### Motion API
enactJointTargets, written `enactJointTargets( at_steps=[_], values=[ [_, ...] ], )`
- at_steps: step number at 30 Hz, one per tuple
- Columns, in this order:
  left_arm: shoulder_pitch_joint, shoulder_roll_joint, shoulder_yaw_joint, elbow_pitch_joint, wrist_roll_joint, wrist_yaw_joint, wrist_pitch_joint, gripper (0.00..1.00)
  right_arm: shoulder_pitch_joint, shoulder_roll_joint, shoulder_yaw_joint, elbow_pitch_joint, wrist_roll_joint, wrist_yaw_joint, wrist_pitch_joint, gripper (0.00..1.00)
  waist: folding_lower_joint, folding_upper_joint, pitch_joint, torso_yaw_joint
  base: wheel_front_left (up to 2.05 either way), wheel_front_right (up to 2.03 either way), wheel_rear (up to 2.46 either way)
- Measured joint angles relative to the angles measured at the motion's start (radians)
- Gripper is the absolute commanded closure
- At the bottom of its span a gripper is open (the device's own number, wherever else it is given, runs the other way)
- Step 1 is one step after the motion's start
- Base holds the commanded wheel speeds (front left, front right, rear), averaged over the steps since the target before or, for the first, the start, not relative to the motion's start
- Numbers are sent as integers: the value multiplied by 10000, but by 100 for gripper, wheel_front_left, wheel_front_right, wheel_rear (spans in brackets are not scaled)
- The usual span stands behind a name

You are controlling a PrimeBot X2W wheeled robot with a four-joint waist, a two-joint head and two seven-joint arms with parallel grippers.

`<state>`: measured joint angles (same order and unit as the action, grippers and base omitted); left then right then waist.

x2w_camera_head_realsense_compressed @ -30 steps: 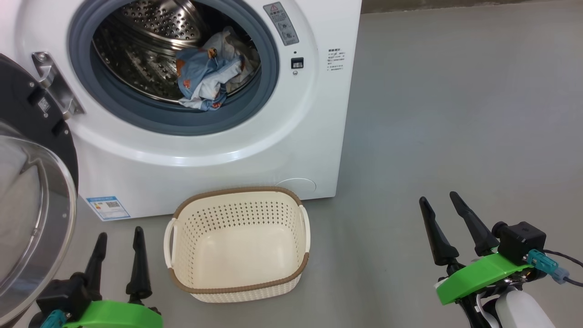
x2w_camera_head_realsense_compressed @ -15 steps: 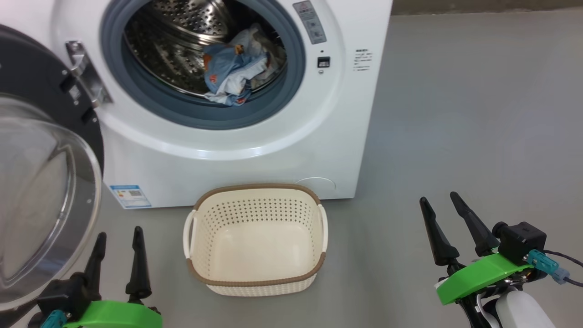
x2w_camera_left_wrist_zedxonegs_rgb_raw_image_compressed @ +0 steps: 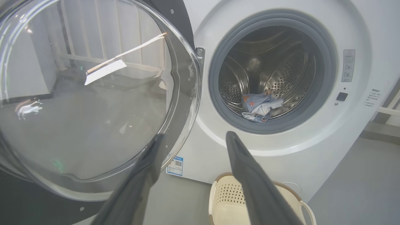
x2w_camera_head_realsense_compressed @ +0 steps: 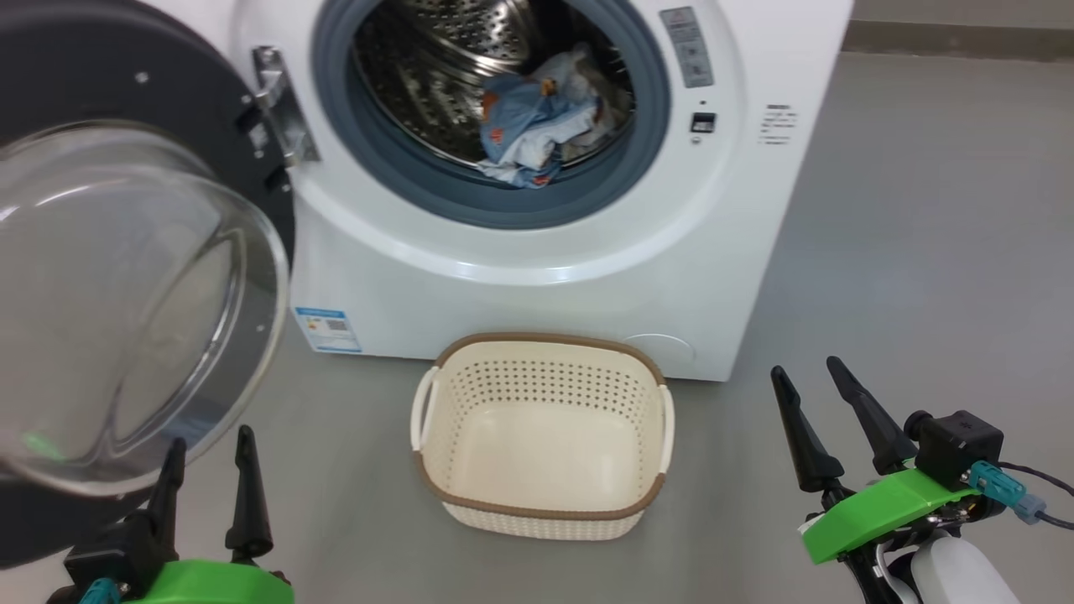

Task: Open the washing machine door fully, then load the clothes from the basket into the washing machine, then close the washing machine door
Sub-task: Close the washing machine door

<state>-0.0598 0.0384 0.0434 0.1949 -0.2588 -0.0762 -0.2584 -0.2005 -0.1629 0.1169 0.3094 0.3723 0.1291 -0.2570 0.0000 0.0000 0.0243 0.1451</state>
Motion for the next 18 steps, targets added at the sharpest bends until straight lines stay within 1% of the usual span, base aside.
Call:
enactJointTargets(
  at_steps=[10,18],
  values=[
    [0,-2,2,0,90,115,0,0,24,2,65,48,2,0,0,0,0,0,-27,1078,0,0,0],
    [2,-4,-13,6,104,115,0,0,177,17,144,113,4,0,0,0,0,0,-76,1720,0,0,0]
  ],
)
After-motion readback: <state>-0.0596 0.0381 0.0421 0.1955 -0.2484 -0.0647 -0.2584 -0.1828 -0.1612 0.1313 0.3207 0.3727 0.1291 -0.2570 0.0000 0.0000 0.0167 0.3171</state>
